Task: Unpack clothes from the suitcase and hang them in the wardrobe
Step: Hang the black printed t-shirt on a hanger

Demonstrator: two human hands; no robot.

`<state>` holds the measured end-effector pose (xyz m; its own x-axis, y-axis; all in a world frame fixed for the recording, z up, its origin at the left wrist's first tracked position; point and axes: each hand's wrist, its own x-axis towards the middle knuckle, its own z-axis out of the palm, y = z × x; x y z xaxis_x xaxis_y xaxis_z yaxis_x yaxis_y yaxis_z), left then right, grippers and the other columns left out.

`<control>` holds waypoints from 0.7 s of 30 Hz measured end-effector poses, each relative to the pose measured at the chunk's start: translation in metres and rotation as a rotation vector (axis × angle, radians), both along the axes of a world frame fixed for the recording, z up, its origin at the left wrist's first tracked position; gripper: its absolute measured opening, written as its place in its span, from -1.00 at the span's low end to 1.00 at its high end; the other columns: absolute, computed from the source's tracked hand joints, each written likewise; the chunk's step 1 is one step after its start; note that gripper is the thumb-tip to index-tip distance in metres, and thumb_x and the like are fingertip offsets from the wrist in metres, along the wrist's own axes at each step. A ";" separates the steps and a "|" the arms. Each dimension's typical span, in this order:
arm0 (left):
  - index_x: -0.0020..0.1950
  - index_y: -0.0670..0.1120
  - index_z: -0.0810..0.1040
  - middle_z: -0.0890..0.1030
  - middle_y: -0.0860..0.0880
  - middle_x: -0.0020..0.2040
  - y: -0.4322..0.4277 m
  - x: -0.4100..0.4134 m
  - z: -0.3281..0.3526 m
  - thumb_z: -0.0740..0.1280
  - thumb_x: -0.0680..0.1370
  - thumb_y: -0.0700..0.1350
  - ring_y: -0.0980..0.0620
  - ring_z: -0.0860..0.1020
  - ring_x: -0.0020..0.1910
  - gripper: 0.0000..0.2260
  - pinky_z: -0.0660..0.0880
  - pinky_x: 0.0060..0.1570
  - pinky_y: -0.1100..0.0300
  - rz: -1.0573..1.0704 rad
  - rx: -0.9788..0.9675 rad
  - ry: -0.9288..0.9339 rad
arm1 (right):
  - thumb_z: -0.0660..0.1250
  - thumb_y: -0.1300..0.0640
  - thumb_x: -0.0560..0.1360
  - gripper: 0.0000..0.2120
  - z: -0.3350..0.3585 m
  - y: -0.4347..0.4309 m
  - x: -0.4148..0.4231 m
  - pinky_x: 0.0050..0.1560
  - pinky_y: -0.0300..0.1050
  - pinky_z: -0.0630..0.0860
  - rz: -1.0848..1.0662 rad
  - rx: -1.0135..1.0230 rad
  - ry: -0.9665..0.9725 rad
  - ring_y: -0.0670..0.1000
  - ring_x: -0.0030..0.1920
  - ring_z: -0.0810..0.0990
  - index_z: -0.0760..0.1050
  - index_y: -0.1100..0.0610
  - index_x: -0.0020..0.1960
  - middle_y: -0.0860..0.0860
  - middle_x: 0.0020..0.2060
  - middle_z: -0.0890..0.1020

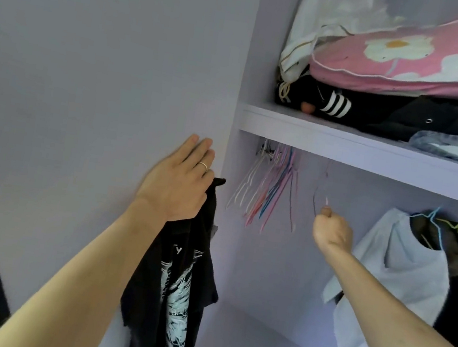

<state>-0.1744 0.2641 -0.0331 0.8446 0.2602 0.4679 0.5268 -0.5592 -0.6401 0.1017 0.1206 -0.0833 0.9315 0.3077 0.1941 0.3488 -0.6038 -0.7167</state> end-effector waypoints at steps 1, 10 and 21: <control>0.09 -0.27 0.64 0.58 -0.29 0.25 -0.001 -0.002 -0.001 0.05 0.53 -0.04 -0.28 0.39 0.43 -0.54 0.18 0.50 -0.17 -0.020 -0.042 -0.002 | -0.07 -0.01 0.69 -0.47 0.003 -0.016 -0.006 0.23 0.06 0.42 0.009 -0.009 0.033 0.31 0.21 0.52 0.53 0.33 0.22 0.31 0.22 0.57; 0.08 -0.26 0.38 0.49 -0.19 -0.30 -0.077 0.015 0.023 0.10 0.65 -0.14 -0.35 0.55 -0.15 -0.81 0.43 -0.17 -0.07 -0.037 -1.046 -0.661 | 0.16 -0.08 0.63 -0.59 0.041 -0.182 -0.054 -0.33 -0.10 0.27 0.065 0.196 0.413 0.04 -0.38 0.32 0.29 0.10 -0.31 0.01 -0.40 0.36; 0.14 -0.12 0.56 0.64 -0.05 0.05 -0.251 0.057 -0.058 0.37 0.51 0.28 -0.08 0.62 0.05 -0.52 0.52 0.12 0.07 0.144 -2.237 -0.503 | 0.21 -0.02 0.64 -0.49 0.031 -0.339 -0.121 -0.34 -0.09 0.03 0.191 0.489 0.659 0.01 -0.41 0.01 0.04 0.04 -0.36 -0.01 -0.43 0.06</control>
